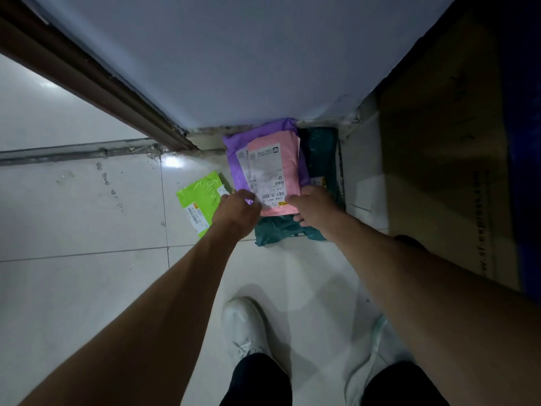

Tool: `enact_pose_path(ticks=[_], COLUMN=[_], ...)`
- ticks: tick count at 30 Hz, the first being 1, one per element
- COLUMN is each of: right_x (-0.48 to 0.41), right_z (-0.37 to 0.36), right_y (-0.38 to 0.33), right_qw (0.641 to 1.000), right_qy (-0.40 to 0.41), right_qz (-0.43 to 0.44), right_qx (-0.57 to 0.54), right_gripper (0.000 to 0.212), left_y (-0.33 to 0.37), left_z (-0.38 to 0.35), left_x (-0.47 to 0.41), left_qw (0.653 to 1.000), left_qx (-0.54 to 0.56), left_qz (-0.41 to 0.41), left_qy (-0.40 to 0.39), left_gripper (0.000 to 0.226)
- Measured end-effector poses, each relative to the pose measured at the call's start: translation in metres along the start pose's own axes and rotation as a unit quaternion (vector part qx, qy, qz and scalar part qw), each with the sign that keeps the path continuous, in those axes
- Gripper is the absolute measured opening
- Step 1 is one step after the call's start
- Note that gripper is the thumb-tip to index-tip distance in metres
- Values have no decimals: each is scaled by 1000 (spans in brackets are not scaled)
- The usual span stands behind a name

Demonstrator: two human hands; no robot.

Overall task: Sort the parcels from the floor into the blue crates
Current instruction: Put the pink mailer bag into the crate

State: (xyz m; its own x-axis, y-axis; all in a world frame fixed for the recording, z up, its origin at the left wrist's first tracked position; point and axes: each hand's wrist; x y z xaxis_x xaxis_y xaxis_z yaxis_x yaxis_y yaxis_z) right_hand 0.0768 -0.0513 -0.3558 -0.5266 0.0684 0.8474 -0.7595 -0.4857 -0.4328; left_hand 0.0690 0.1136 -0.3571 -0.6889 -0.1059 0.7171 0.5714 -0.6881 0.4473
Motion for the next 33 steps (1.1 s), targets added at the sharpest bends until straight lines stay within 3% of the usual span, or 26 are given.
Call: enact_pose_path(ticks=[4,8,10,14,18,24,27,33], right_x=[21,63,91,164,246,355,409,509], right_z=[11,35,51,81,110,163,185,228], right_y=[-16,-36,-43,-61,-78,-91,-89,-84], right_qw=[997,989,987,984,980,986,996,996], right_qy=[-16,-36,-42,-35,-37,-31,-33,-10], right_qz=[-24,-67,-90,-102,-94,-83,-37,19], right_qx=[-66,-128,-123,-143,-173,-144,-78,-86], right_gripper=[15,19,26,13,21,25,12,21], left_y=[17,48,66,103,143,191,217,279], left_z=[10,25,31,47,67,120,143,173], left_x=[12,42,61,108,176,278,334,434], left_qw=[990,939,918,928,905,878,865,889], left_qx=[123,294,342,306,336,425,458,429], left_qz=[68,171,191,214,250,208,180,103], left_qy=[-27,-51,-61,-22,-76,-70,-98,-123], left_gripper=[27,14,17,38,35,41,30,17])
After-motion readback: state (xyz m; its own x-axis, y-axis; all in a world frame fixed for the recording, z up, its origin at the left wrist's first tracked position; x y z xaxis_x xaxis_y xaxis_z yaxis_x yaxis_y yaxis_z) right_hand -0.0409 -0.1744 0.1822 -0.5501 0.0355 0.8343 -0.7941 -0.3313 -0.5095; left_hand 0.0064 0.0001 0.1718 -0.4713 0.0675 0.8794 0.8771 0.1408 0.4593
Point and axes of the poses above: each hand's wrist, its own x-axis away from the middle knuckle, its own z-axis out of the back of the hand, y = z × x, and after that the axes turned 4 degrees about x, right-handed
